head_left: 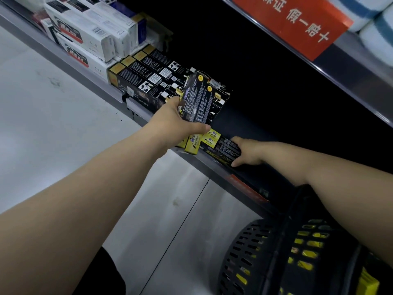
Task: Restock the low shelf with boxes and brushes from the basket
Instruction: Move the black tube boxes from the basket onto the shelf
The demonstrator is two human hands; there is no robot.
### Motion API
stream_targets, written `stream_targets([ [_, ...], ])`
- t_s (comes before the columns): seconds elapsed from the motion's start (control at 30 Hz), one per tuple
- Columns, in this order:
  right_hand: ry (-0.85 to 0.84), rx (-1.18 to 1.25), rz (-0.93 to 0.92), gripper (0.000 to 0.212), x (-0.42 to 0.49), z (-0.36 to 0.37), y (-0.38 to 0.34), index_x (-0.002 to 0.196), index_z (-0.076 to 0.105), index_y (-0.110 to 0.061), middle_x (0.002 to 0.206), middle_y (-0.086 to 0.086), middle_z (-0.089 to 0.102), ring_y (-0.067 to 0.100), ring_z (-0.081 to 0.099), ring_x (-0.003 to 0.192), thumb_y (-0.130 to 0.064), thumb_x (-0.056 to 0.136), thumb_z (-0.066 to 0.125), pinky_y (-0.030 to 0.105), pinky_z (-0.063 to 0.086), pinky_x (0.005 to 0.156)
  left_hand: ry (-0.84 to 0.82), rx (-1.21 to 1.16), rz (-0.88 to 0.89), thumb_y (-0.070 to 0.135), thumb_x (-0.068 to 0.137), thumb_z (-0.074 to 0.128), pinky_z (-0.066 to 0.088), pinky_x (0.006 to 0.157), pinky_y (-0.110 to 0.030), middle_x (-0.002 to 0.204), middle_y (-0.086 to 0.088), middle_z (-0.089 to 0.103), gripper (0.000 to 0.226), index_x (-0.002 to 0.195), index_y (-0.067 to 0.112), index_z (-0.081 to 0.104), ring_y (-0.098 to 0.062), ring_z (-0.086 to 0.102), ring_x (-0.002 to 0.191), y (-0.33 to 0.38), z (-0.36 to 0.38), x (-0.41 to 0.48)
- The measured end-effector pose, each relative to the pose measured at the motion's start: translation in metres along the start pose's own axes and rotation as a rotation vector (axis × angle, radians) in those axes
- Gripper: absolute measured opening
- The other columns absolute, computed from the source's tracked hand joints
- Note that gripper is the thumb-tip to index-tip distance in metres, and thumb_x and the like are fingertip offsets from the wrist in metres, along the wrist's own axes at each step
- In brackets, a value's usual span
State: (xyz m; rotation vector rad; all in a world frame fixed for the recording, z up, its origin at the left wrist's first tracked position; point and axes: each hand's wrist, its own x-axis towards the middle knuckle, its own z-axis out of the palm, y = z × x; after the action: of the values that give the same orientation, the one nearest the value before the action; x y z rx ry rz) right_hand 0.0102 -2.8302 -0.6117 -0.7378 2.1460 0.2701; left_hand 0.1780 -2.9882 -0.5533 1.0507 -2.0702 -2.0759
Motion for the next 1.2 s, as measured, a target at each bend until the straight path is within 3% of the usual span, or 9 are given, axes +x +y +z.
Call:
stream_targets([
  [0.13, 0.046, -0.08, 0.005, 0.088, -0.013, -0.02, -0.011, 0.149, 0.013, -0.014, 0.149, 0.012, 0.035, 0.027, 0.039, 0.133, -0.038, 0.084, 0.067, 0.036, 0.036, 0.108, -0.083, -0.077, -0.059, 0.02, 0.066, 0.082, 0.046, 0.077, -0.02, 0.104, 0.004, 0.068, 0.061, 0.12, 0.018, 0.053, -0.011, 0.063, 0.096, 0.001, 0.001, 0.0],
  [0.27, 0.004, 0.917, -0.393, 0.068, -0.049, -0.052, -0.041, 0.137, 0.03, -0.031, 0.134, 0.007, 0.053, 0.021, 0.058, 0.115, -0.015, 0.082, 0.066, 0.034, 0.049, 0.091, -0.176, -0.036, -0.073, 0.019, 0.062, 0.083, 0.044, 0.101, -0.039, 0.108, -0.002, 0.069, 0.061, 0.117, 0.019, 0.059, -0.019, 0.062, 0.105, 0.001, 0.0, -0.002],
  [0.33, -0.034, 1.123, -0.518, 0.067, -0.06, -0.052, -0.053, 0.13, 0.036, -0.032, 0.115, 0.006, 0.064, 0.021, 0.067, 0.101, -0.014, 0.076, 0.071, 0.033, 0.056, 0.082, -0.235, -0.011, -0.056, 0.026, 0.054, 0.084, 0.042, 0.103, -0.039, 0.108, -0.002, 0.069, 0.067, 0.116, 0.019, 0.06, -0.018, 0.061, 0.107, 0.002, 0.002, -0.004],
  [0.53, 0.116, 1.008, -0.316, 0.04, -0.062, -0.061, -0.028, 0.107, 0.056, -0.028, 0.09, 0.0, 0.07, 0.013, 0.07, 0.077, -0.033, 0.071, 0.073, 0.024, 0.055, 0.062, -0.117, -0.076, -0.133, 0.05, 0.056, 0.076, 0.049, 0.095, -0.041, 0.113, -0.003, 0.064, 0.078, 0.125, 0.019, 0.055, -0.021, 0.061, 0.103, 0.003, 0.004, -0.005],
  [0.73, 0.45, 1.016, 0.144, 0.025, -0.039, -0.061, 0.022, 0.081, 0.055, -0.025, 0.073, -0.007, 0.055, 0.005, 0.049, 0.058, -0.047, 0.081, 0.066, 0.016, 0.04, 0.048, 0.037, -0.09, -0.127, 0.033, 0.08, 0.071, 0.05, 0.092, -0.047, 0.095, 0.002, 0.056, 0.027, 0.091, 0.03, 0.046, -0.029, 0.059, 0.103, -0.001, -0.001, -0.001],
  [0.83, 0.421, 1.04, 0.227, 0.028, -0.026, -0.05, 0.025, 0.087, 0.056, -0.015, 0.09, -0.001, 0.054, 0.009, 0.057, 0.076, -0.038, 0.081, 0.07, 0.013, 0.051, 0.043, 0.037, -0.053, -0.105, 0.032, 0.08, 0.07, 0.053, 0.087, -0.044, 0.091, 0.005, 0.053, 0.035, 0.107, 0.026, 0.049, -0.026, 0.061, 0.098, -0.002, 0.0, 0.0],
  [0.93, 0.376, 0.926, 0.217, 0.031, -0.014, -0.038, 0.015, 0.103, 0.053, -0.007, 0.093, 0.004, 0.049, 0.014, 0.055, 0.08, -0.032, 0.087, 0.064, 0.015, 0.051, 0.042, 0.031, 0.022, -0.077, 0.037, 0.077, 0.072, 0.045, 0.061, -0.023, 0.089, 0.008, 0.051, 0.045, 0.11, 0.025, 0.045, -0.008, 0.053, 0.08, -0.004, 0.0, 0.0],
  [1.03, 0.256, 0.703, 0.182, 0.036, -0.009, -0.026, 0.005, 0.116, 0.054, -0.011, 0.091, 0.003, 0.053, 0.018, 0.054, 0.086, -0.038, 0.093, 0.054, 0.026, 0.053, 0.054, 0.038, 0.034, -0.061, 0.039, 0.075, 0.074, 0.04, 0.055, -0.02, 0.086, 0.007, 0.054, 0.045, 0.108, 0.022, 0.047, -0.006, 0.052, 0.073, -0.005, 0.002, -0.001],
  [1.2, 0.102, 0.452, 0.166, 0.062, -0.008, -0.013, 0.004, 0.143, 0.033, -0.02, 0.141, 0.01, 0.042, 0.028, 0.046, 0.121, -0.035, 0.089, 0.061, 0.042, 0.047, 0.088, 0.071, 0.053, -0.061, 0.038, 0.077, 0.072, 0.039, 0.054, -0.022, 0.084, 0.007, 0.053, 0.042, 0.108, 0.023, 0.047, -0.008, 0.052, 0.072, -0.004, 0.002, 0.0],
])
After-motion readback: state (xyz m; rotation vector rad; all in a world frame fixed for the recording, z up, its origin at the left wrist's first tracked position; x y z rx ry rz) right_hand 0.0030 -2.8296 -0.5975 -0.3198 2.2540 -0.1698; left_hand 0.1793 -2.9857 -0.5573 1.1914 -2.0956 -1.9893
